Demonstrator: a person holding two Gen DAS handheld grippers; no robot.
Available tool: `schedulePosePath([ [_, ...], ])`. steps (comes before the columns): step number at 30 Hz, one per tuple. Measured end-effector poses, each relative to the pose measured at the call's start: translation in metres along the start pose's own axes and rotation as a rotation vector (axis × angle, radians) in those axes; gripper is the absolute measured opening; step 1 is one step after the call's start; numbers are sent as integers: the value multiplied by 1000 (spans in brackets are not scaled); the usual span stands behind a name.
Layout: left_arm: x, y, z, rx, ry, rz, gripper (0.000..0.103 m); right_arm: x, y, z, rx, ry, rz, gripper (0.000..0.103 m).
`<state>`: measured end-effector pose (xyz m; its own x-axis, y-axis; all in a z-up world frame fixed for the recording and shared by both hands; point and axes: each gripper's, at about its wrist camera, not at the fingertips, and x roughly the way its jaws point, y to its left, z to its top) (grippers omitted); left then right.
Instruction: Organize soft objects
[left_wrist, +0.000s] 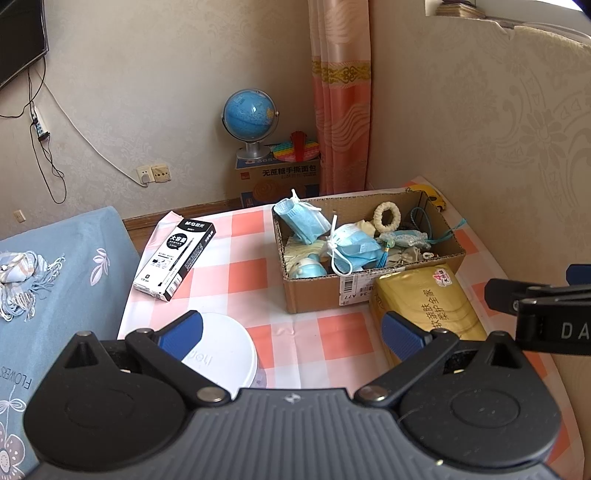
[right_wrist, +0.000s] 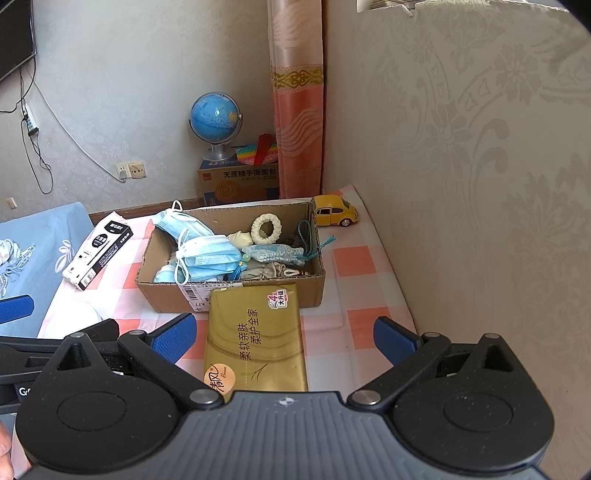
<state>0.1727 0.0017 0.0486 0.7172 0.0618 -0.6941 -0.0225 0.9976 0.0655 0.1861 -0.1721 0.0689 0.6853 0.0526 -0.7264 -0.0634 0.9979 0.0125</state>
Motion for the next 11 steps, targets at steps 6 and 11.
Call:
schedulePosePath([
  [6, -1, 0, 0, 0, -1, 1, 102, -1, 0, 0, 0, -2, 0, 103],
  [11, -1, -1, 0, 4, 1, 3, 102, -1, 0, -1, 0, -2, 0, 103],
])
